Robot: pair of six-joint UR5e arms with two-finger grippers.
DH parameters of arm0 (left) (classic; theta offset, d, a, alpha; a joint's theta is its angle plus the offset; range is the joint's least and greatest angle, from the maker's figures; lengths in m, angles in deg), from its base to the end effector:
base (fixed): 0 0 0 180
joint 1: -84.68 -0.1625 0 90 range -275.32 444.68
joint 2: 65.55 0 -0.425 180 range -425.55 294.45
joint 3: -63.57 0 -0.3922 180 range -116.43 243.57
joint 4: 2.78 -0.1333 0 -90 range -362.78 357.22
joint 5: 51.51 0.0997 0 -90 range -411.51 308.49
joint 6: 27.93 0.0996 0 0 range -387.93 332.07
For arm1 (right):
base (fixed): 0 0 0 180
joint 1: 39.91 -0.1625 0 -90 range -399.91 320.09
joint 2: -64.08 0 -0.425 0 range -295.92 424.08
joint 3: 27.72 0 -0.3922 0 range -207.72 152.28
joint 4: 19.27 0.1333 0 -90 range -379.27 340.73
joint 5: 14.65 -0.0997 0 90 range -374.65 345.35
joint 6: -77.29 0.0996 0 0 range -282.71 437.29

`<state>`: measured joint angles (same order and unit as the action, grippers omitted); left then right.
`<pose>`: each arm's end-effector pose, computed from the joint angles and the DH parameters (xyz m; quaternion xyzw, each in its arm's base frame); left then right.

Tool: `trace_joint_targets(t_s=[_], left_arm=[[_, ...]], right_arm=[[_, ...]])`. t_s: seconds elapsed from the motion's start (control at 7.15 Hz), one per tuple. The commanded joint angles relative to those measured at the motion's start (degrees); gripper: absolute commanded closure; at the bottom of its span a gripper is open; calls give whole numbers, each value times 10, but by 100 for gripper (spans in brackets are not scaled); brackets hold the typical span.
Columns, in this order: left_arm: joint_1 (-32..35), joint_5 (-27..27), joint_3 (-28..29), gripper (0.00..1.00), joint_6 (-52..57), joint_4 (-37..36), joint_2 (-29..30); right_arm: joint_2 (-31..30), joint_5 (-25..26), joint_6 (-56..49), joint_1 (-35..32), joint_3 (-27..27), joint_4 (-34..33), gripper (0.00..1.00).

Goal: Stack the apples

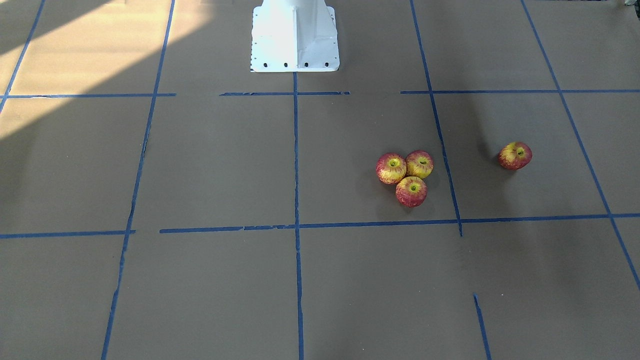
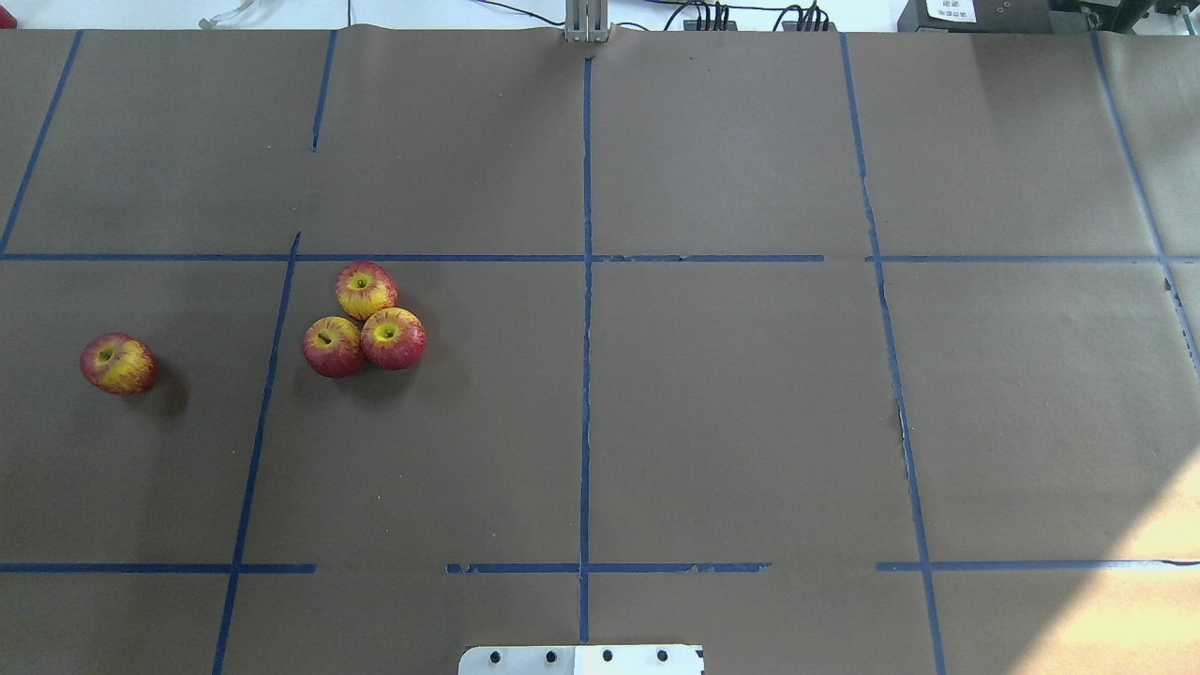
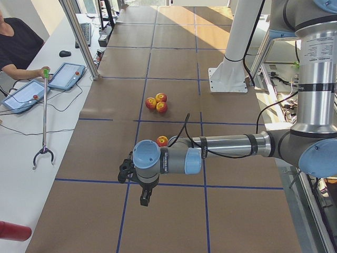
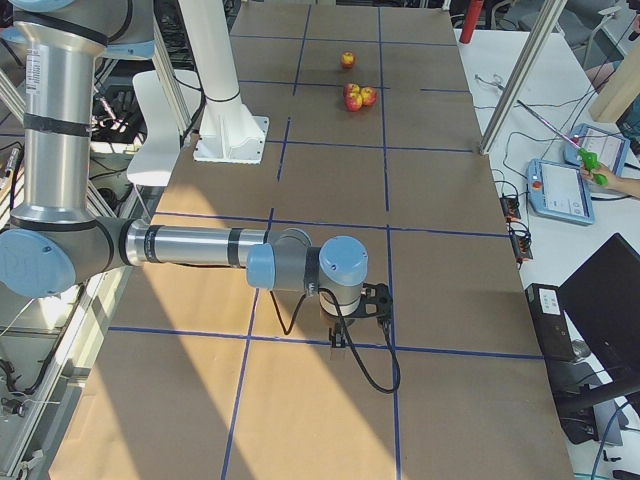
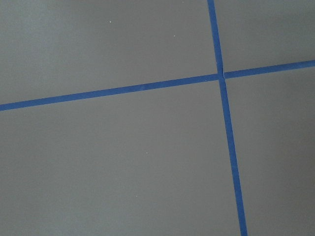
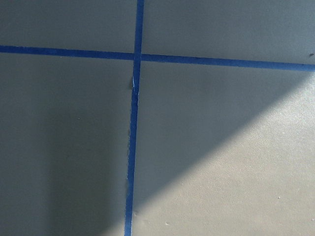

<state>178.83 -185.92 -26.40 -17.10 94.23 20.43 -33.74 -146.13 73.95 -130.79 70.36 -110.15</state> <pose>-0.0971 -0.4588 0.6801 0.0730 0.3715 0.0637 0.9234 0.0740 -0.4322 0.6575 0.0080 -0.3541 -0.0182 0.9350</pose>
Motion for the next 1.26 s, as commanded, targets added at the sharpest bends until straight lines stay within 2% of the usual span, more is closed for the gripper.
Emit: trace_joint_targets(t_s=[0.0, 0.14, 0.42, 0.56, 0.7, 0.84, 1.12], left_arm=[[-75, -40, -9, 0, -85, 49, -6], [-169, -33, -51, 0, -246, 96, -5], [-254, -22, -77, 0, -532, 260, -12], [-300, 22, -81, 0, -628, 283, -13], [-323, 28, -81, 0, -662, 289, -13], [-359, 61, -80, 0, -718, 289, -7], [-384, 86, -76, 0, -736, 289, -1]], right_arm=[[0, 0, 0, 0, 0, 0, 0], [0, 0, 0, 0, 0, 1, 0], [0, 0, 1, 0, 0, 0, 0], [0, 0, 0, 0, 0, 0, 0], [0, 0, 0, 0, 0, 0, 0], [0, 0, 0, 0, 0, 0, 0], [0, 0, 0, 0, 0, 1, 0]])
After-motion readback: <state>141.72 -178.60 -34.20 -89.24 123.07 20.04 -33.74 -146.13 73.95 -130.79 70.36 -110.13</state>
